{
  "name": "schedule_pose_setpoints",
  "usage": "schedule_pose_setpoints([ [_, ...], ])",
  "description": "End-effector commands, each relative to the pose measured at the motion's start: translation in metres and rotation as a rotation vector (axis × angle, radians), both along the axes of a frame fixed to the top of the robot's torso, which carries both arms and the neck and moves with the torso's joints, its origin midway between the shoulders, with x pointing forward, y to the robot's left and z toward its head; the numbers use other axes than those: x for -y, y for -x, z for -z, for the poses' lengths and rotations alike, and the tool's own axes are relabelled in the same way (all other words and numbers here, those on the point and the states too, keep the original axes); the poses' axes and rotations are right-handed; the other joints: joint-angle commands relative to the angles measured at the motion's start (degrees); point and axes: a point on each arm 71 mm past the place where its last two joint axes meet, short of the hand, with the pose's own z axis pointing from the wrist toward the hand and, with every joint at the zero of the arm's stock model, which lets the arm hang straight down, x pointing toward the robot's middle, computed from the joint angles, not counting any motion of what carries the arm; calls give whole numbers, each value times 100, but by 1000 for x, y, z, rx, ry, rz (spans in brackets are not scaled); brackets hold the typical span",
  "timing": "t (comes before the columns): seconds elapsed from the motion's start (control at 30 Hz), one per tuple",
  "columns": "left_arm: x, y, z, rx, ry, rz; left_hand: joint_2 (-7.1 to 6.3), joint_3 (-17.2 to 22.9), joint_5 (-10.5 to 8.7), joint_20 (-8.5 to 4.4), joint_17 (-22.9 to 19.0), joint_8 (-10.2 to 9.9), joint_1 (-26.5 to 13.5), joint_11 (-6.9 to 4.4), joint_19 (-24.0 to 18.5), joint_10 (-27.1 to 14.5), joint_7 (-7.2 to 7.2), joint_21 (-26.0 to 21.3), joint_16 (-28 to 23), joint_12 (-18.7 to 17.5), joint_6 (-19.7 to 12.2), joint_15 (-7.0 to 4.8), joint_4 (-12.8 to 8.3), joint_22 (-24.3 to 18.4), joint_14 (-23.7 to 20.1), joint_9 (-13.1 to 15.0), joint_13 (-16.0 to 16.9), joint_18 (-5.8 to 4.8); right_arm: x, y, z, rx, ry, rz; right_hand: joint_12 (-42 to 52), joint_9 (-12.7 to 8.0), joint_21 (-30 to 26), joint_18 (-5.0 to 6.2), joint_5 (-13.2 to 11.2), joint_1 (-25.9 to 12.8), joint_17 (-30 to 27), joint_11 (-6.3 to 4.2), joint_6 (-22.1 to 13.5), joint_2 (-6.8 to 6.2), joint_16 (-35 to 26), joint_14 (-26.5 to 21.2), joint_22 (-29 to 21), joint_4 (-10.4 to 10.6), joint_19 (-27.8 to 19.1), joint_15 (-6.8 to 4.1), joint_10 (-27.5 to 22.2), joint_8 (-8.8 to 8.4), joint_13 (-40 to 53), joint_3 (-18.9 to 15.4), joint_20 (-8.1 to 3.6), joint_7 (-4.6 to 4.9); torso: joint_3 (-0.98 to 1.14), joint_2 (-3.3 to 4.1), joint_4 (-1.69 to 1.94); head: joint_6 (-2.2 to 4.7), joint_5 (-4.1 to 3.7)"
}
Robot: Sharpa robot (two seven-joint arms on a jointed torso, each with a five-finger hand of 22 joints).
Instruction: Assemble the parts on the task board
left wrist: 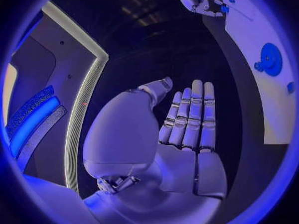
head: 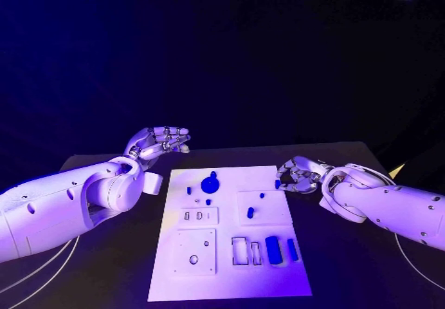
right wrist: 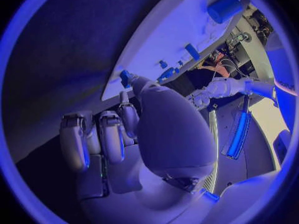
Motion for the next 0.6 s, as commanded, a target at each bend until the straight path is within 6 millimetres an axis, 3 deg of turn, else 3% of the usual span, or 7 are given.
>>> schedule_pose_setpoints([
  [0.03, 2, 0, -1, 8, 4, 16, 33, 27, -34, 9, -5, 2, 16, -8, -37, -38, 193, 6, -18, -20, -22, 1, -22, -1, -35, 5, 6, 62, -2, 0, 2, -13, 24, -11, 23, -6, 31, -4, 23, 47, 1508, 3, 43, 2, 22, 608, 1434, -3, 512, -36, 21, 37, 146, 36, -23, 8, 1, 5, -4, -25, 15],
  [0.6, 1, 1, -1, 7, 1, 15, 33, 27, -34, 9, -5, 2, 16, -8, -37, -38, 193, 6, -18, -20, -22, 1, -22, -1, -35, 5, 6, 62, -6, -2, 4, -19, 36, -12, 62, -9, 63, -13, 19, 29, 1508, -13, 93, 23, 22, 608, 1453, -6, 534, -49, 73, 62, 191, 146, -34, -11, 0, -7, -5, -66, 21],
])
